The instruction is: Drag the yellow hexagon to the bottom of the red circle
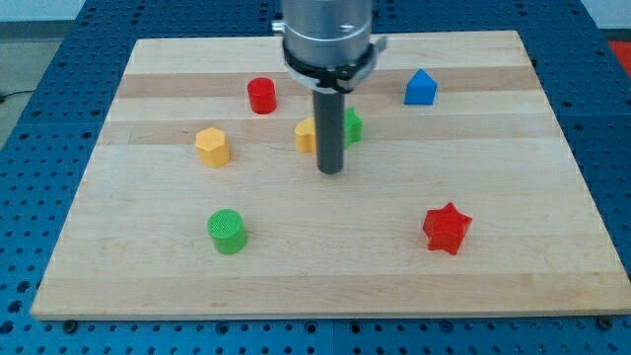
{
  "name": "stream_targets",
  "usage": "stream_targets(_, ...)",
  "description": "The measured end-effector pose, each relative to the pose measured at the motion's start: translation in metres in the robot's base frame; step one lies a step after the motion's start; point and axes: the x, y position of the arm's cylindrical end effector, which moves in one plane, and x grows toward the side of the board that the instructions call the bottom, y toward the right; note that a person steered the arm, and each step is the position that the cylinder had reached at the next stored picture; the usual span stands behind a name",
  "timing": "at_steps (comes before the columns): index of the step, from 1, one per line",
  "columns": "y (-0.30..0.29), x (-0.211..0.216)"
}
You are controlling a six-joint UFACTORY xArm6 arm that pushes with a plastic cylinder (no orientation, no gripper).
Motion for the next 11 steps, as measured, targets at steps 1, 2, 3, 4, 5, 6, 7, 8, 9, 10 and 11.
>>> stream_targets(1,0.027,0.003)
stream_targets(2,-0.043,0.02)
stream_targets(3,-0.14,0.021)
stream_targets(4,-0.185,0.01)
stream_targets(5,-0.183,-0.018)
stream_targets(6,-0.137,-0.031)
stream_targets(7,-0.121,-0.054)
stream_targets(8,-0.163,-0.06)
stream_targets(9,-0.158,-0.065)
stream_targets(10,-0.15,-0.083)
stream_targets(11,-0.136,-0.088)
